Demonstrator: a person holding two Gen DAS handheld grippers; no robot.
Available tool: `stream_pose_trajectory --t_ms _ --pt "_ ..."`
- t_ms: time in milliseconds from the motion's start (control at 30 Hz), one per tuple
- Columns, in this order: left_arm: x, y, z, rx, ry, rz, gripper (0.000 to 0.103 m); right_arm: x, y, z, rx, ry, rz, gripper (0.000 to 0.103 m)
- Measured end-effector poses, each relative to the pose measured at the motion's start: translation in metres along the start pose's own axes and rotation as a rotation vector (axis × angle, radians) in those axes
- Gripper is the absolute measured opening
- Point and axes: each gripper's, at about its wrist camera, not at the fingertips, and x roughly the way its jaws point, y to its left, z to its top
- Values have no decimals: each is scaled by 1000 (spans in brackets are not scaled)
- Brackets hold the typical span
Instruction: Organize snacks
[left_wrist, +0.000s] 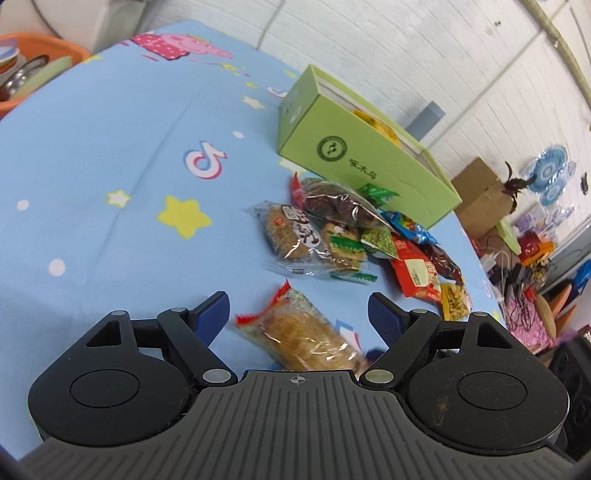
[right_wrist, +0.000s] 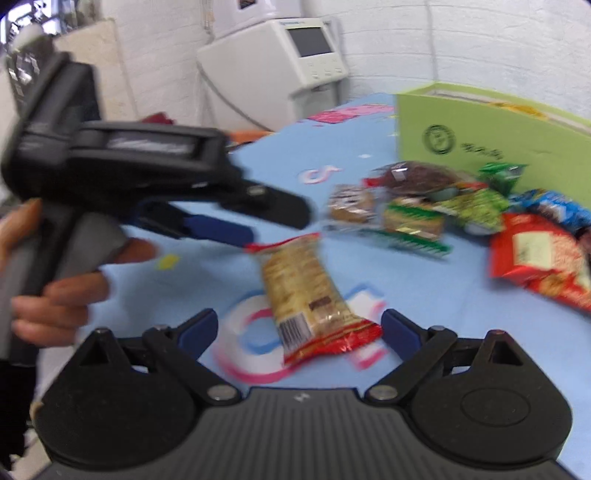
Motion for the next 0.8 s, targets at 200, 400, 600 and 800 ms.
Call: stream_pose_trajectory --t_ms 200,400,600,800 --pt "-15 -3 -15 -19 -25 74 74 -21 12 -8 1 -30 23 93" --pt "-7 -26 -32 34 8 71 70 -63 -47 -14 41 -72 -259 93" --pt "26 -52 -24 117 18 92 65 -92 -111 -27 166 -92 -444 93" --pt "50 -67 -4 152 23 108 66 -104 -162 -16 193 -134 -420 93"
